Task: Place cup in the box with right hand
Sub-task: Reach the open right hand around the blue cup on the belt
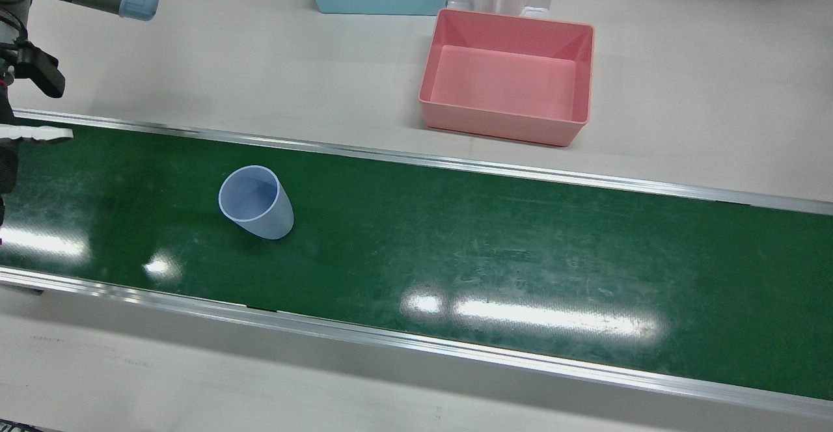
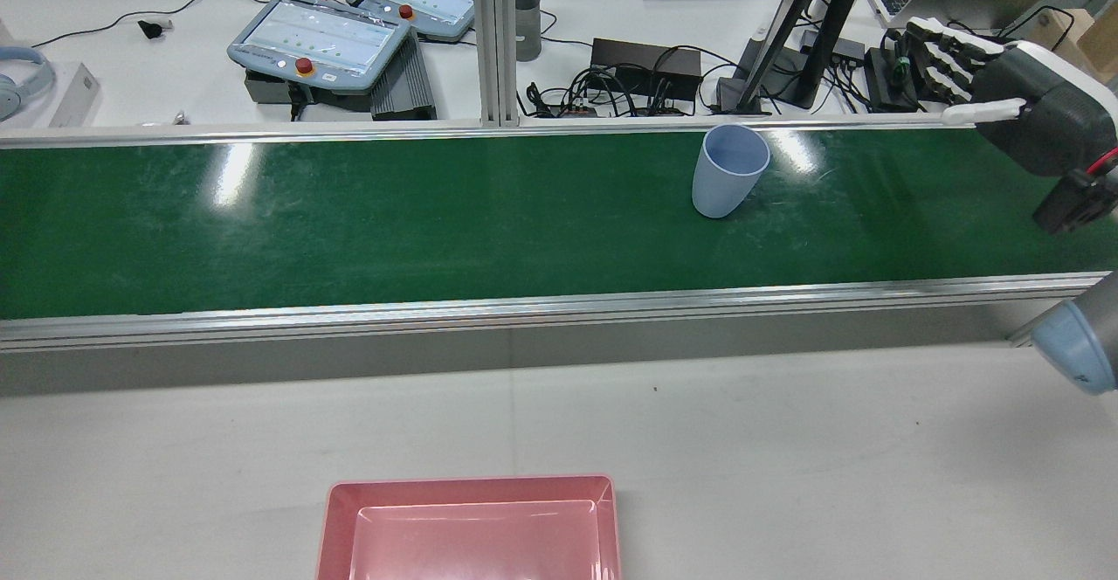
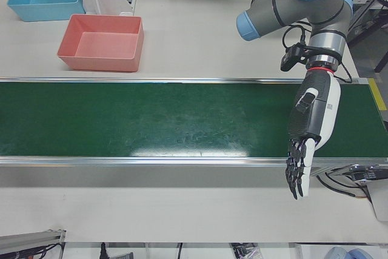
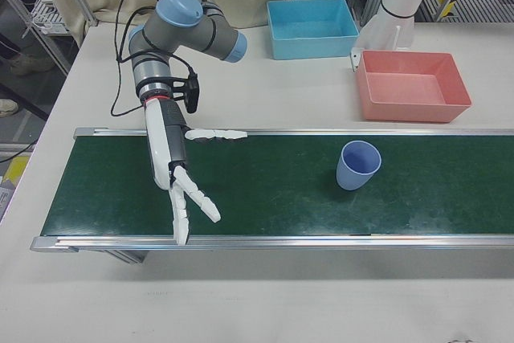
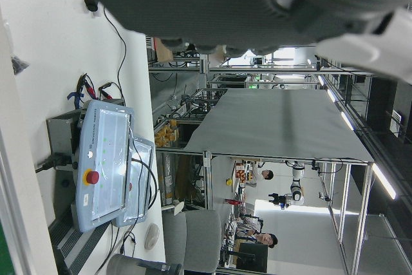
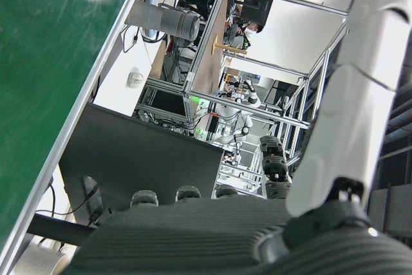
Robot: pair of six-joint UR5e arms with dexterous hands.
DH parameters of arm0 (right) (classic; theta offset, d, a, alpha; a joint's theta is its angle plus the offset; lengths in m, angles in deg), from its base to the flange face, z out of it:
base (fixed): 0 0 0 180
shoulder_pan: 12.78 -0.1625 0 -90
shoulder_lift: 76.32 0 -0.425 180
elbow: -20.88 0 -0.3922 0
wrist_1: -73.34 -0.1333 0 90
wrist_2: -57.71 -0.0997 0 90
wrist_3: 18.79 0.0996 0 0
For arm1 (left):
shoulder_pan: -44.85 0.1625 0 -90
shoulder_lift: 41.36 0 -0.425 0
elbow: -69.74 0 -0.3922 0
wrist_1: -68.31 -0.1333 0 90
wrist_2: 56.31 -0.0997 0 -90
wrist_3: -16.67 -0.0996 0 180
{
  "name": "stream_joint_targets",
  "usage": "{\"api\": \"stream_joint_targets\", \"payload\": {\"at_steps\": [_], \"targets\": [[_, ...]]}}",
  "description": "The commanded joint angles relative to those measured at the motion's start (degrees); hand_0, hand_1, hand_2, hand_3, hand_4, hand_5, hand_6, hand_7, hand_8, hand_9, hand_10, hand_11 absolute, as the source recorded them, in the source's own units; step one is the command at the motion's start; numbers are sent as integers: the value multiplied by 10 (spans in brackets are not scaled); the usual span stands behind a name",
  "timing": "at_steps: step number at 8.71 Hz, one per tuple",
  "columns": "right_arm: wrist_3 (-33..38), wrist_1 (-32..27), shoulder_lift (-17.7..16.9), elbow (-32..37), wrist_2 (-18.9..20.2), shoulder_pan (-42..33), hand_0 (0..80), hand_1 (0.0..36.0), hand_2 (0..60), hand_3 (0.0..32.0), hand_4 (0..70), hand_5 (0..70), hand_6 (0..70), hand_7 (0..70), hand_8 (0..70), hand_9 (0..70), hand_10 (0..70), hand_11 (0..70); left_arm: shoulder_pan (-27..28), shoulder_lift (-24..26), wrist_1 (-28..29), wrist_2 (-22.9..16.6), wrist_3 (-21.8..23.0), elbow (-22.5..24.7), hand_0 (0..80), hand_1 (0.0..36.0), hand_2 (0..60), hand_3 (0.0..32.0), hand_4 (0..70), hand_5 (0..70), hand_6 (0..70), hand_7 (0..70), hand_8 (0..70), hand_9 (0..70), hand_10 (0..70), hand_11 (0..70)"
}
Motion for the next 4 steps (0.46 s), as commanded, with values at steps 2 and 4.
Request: {"api": "stream_joint_targets", "payload": {"at_steps": [2, 4], "targets": [[-52, 3, 7, -55, -2, 46, 533, 183, 19, 0, 3, 55, 0, 0, 0, 0, 0, 0, 1, 0, -1, 0, 0, 1, 0, 0, 0, 0, 0, 0, 0, 0, 0, 0, 0, 0], [-76, 4, 5, -56, -3, 64, 563, 125, 2, 0, 28, 53, 0, 0, 0, 0, 0, 0, 1, 0, -1, 0, 0, 1, 0, 0, 0, 0, 0, 0, 0, 0, 0, 0, 0, 0]]}}
